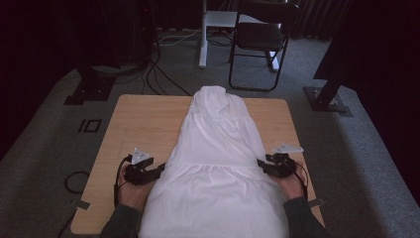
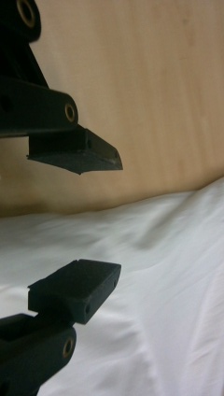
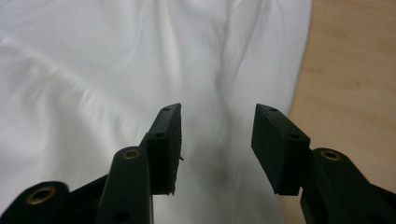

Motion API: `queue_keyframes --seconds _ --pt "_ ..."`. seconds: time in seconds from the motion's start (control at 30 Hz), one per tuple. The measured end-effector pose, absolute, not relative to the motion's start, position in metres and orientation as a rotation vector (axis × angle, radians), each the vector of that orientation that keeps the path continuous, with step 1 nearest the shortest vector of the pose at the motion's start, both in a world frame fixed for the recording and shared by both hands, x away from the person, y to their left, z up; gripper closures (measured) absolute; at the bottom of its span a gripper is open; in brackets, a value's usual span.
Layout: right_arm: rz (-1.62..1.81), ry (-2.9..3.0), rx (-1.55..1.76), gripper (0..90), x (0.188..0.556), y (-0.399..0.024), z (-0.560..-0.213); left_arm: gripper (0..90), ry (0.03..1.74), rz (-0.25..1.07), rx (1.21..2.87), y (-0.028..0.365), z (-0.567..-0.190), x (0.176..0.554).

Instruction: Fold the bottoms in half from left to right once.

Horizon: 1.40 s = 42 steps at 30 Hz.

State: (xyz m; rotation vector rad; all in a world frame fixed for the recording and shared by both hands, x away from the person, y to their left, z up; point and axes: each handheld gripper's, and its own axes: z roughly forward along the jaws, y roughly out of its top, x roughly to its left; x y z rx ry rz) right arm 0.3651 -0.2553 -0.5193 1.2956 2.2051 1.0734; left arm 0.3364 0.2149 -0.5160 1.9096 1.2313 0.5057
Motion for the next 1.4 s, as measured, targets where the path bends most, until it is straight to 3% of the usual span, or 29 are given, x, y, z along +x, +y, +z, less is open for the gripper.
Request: queue_keyframes --seconds 0.17,0.2,0.27,0.3,0.43,0.47,0.53,0.77,0.87,1.0,1.03,1.07,1.13,1.2,1.23,1.4 --pt "1.092 2.273 1.317 48.4 0.405 -0.231 -0.53 43.3 1.274 0.454 1.91 0.204 -0.526 0.369" --pt "1.076 2.3 1.321 57.1 0.41 -0.227 -0.533 42.6 1.275 0.454 1.92 0.202 -0.528 0.372" --pt "0.988 2.364 1.3 83.8 0.415 -0.22 -0.535 41.9 1.276 0.434 1.922 0.196 -0.531 0.376" --pt "0.932 2.342 1.265 88.6 0.413 -0.218 -0.53 41.9 1.272 0.43 1.925 0.194 -0.532 0.376" --pt "1.049 2.17 1.184 89.0 0.394 -0.227 -0.497 40.6 1.246 0.426 1.97 0.185 -0.536 0.374" --pt "1.077 2.022 1.154 89.0 0.377 -0.239 -0.472 40.5 1.241 0.418 1.978 0.181 -0.538 0.374" --pt "1.068 2.0 1.162 88.9 0.375 -0.243 -0.469 40.1 1.236 0.413 1.982 0.179 -0.539 0.374" --pt "0.835 2.109 1.403 88.4 0.406 -0.265 -0.545 39.5 1.233 0.458 1.956 0.172 -0.527 0.383" --pt "0.834 2.119 1.419 87.9 0.407 -0.264 -0.553 38.8 1.227 0.465 1.932 0.162 -0.519 0.398" --pt "0.834 2.123 1.426 87.3 0.409 -0.264 -0.553 37.0 1.22 0.447 2.037 0.14 -0.532 0.417" --pt "0.837 2.125 1.429 87.2 0.409 -0.264 -0.553 38.2 1.22 0.455 2.057 0.136 -0.536 0.42" --pt "0.843 2.123 1.431 87.1 0.409 -0.264 -0.553 45.8 1.211 0.456 2.085 0.133 -0.539 0.422" --pt "0.848 2.121 1.429 87.0 0.409 -0.265 -0.554 70.2 1.205 0.456 2.11 0.132 -0.543 0.423" --pt "0.854 2.118 1.43 86.9 0.409 -0.265 -0.554 70.2 1.2 0.421 2.111 0.135 -0.547 0.423" --pt "0.889 2.114 1.432 86.2 0.405 -0.266 -0.556 87.7 1.194 0.429 2.107 0.139 -0.547 0.418" --pt "0.94 2.15 1.399 85.8 0.385 -0.263 -0.558 88.5 1.197 0.442 2.08 0.162 -0.549 0.394"
